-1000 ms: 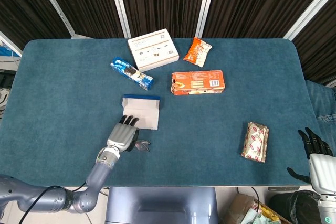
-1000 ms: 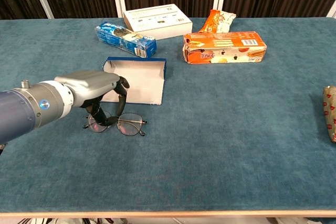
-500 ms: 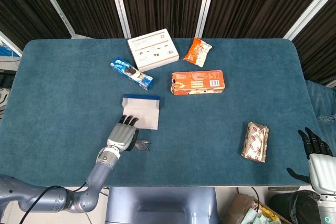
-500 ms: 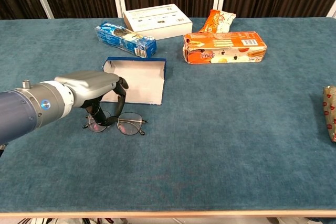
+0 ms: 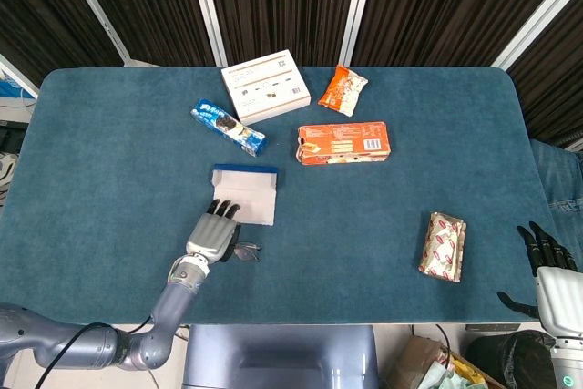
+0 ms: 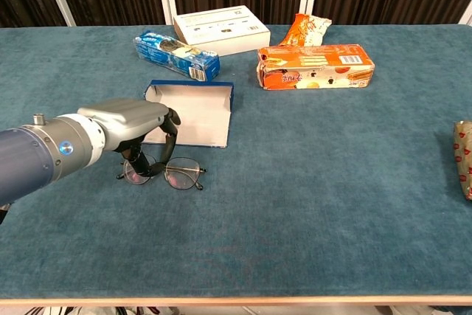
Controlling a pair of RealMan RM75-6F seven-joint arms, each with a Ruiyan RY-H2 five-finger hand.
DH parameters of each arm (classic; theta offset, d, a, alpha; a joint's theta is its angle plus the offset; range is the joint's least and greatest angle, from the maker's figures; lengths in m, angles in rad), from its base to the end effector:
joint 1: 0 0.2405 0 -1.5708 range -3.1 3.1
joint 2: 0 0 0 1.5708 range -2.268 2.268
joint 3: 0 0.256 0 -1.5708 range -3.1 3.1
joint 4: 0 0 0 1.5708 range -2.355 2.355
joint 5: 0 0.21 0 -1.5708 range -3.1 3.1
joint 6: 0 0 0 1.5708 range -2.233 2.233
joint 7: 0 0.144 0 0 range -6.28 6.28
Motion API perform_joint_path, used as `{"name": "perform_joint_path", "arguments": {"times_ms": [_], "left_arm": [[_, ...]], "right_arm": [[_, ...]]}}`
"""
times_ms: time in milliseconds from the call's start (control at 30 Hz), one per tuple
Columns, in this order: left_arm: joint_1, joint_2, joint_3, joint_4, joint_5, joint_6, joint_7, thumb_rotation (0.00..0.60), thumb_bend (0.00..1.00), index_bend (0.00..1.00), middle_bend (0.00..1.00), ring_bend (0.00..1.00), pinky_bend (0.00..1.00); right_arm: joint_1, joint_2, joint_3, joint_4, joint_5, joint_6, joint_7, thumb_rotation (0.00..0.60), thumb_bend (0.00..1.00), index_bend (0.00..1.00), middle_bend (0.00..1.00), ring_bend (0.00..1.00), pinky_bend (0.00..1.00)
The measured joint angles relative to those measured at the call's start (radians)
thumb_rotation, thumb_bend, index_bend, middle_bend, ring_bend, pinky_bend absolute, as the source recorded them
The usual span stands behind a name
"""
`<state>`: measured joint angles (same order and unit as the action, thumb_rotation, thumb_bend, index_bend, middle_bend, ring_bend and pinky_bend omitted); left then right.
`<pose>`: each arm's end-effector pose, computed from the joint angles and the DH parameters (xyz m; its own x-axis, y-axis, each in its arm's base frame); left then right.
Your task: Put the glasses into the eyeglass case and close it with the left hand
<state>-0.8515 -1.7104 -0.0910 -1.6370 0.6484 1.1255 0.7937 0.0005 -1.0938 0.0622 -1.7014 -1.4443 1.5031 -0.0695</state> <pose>-0.1201 0.2942 -0.0744 0.5496 0.4183 0.7232 0.8349 -0.3064 -0.4572 -0.3147 -0.1561 0.1657 0.3960 -0.0135 0.9182 -0.9113 0.1168 0.3948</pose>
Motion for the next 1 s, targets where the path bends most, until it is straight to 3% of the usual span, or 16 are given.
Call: {"name": "perform_joint_path", "arguments": {"times_ms": [667,1000], "left_arm": [[0.002,0.005,-0.012,-0.011,-0.01,0.025,0.025,0.6,0.49,0.58,0.12,0.0,0.0],[-0.015,0.005,-0.061,-0.03,-0.057,0.065,0.067,0.6,0.49,0.58,0.12,0.0,0.0]], "right_arm": [[0.0,0.003,0.0,-0.006,0.005,-0.003,0.005,0.6,0.12,0.07,0.0,0.1,0.16],[-0.001,0.004,0.0,-0.008,0.006,-0.002,0.005,0.6,0.12,0.07,0.0,0.1,0.16]]}}
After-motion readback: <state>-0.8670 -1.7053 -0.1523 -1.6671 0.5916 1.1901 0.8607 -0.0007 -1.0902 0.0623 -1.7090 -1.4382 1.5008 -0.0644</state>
